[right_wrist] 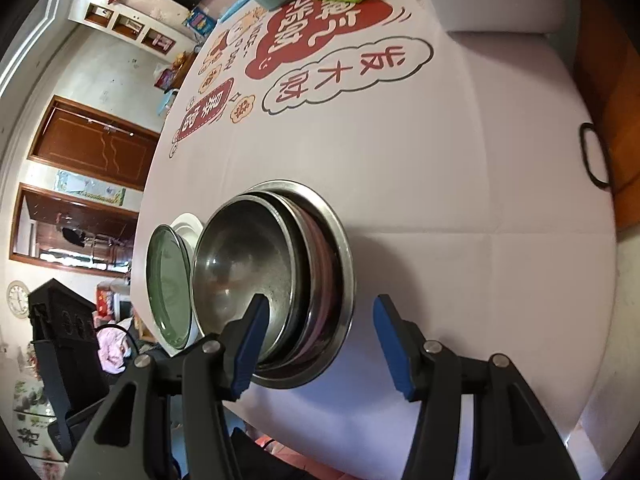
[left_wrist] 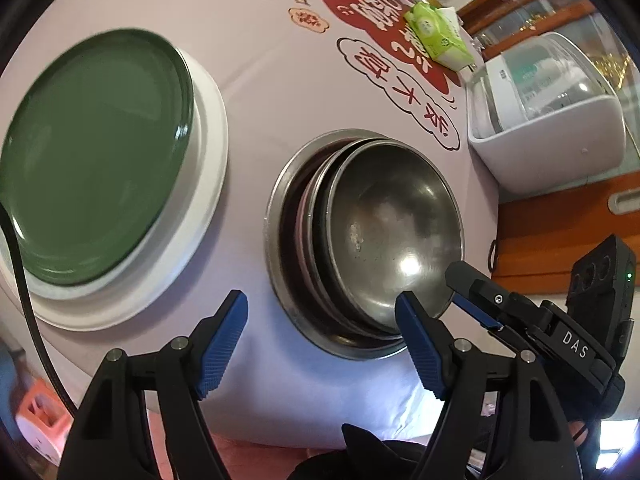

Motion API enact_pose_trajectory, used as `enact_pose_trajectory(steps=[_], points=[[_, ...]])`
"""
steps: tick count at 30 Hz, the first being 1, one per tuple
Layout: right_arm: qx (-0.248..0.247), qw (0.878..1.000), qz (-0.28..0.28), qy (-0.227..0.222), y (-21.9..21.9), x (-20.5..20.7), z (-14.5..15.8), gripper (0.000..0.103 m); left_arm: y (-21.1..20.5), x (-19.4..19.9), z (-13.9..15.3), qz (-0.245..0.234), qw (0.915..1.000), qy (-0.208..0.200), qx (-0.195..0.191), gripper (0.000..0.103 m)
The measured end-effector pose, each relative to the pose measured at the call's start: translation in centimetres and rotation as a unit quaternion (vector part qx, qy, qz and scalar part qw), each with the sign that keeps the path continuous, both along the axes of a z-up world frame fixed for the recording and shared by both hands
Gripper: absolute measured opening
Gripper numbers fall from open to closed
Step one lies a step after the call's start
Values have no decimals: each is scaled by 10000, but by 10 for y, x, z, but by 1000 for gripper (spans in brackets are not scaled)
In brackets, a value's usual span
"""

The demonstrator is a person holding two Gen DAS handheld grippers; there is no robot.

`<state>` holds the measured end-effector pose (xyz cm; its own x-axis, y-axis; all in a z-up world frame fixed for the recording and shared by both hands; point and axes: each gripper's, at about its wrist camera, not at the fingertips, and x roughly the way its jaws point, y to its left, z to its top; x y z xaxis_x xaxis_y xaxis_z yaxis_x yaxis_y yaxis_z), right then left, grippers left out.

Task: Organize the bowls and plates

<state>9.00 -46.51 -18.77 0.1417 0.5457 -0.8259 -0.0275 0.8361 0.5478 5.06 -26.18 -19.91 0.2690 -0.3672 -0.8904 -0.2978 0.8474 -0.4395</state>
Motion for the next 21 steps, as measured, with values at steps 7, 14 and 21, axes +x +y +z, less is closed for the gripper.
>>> enact_pose_trajectory(steps=[7,14,21], points=[[321,9989,40,352,-11,13,-17,54,-5,9,-12,245,9993,189,-194,75],[767,9953,29,591,-18,21,-29,54,-7,15,-21,384,9983,309,-305,75],[1131,9905,-6,781,-23,27,-40,54,-8,24,-25,455,9978,318,-348,74]])
